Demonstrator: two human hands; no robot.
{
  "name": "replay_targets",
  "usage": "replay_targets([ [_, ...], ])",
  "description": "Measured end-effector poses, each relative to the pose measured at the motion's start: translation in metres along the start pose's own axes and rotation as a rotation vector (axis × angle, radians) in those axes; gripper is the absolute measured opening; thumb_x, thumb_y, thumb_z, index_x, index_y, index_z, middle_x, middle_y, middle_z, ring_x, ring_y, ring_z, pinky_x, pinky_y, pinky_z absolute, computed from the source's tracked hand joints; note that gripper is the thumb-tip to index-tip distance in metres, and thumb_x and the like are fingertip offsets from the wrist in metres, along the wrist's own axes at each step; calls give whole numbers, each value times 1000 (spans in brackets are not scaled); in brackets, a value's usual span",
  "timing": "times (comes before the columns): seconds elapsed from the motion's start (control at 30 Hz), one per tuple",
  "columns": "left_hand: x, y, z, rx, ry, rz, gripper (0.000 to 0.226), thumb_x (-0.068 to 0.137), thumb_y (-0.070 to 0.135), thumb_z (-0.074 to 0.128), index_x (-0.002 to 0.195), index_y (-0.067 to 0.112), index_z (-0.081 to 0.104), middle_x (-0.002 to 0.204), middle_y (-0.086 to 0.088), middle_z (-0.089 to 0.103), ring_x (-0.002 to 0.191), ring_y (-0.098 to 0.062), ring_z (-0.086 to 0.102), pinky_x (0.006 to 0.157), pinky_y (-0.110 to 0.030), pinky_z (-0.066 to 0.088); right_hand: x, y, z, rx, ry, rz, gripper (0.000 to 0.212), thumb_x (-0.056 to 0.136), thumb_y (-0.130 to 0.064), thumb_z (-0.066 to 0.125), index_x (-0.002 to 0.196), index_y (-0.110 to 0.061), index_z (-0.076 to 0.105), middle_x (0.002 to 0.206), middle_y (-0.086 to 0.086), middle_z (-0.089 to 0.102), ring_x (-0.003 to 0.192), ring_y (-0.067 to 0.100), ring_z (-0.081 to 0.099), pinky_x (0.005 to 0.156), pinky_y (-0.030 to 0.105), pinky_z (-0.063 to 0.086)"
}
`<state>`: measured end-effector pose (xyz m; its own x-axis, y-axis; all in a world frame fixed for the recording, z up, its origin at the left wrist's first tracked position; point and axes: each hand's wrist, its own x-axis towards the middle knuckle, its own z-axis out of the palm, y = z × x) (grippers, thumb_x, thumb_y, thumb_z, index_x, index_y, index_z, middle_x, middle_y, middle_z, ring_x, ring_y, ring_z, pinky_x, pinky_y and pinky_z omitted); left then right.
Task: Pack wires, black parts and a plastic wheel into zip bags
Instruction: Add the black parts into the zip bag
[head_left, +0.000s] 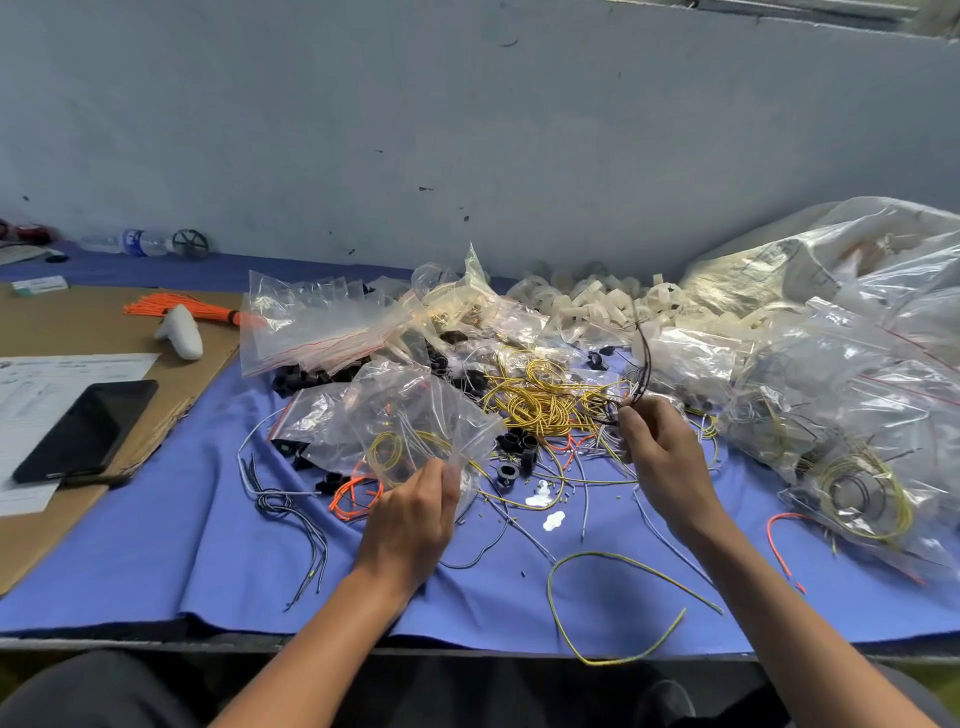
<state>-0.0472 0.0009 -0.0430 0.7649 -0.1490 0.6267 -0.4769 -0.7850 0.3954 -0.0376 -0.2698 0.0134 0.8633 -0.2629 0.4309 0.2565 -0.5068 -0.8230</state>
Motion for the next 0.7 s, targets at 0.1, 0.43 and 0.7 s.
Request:
replay_targets([
  [0.1, 0, 0, 0, 8, -2, 6, 37, 103, 35, 31, 76, 16, 47, 57, -3, 58, 46, -34, 56, 45, -25, 22, -29, -21, 10, 386, -105, 129, 15, 100, -11, 50, 87, -9, 57, 67, -3, 56, 60, 14, 51, 54, 25, 46],
  [0.43, -3, 1, -2, -34, -21, 44, 29, 102, 38, 28, 88, 18, 43, 65, -7, 61, 54, -37, 59, 46, -28, 27, -61, -48, 108, 580, -542, 447, 12, 98, -9, 53, 87, -4, 56, 65, 2, 52, 59, 13, 49, 55, 25, 43],
  [0.7, -2, 6, -10, -13, 30, 57, 21, 99, 30, 38, 83, 19, 44, 61, 1, 54, 48, -26, 54, 43, -27, 24, -19, -73, 149, 960, -763, 566, 29, 82, -16, 73, 107, -3, 70, 92, 9, 71, 80, 18, 68, 71, 30, 57],
])
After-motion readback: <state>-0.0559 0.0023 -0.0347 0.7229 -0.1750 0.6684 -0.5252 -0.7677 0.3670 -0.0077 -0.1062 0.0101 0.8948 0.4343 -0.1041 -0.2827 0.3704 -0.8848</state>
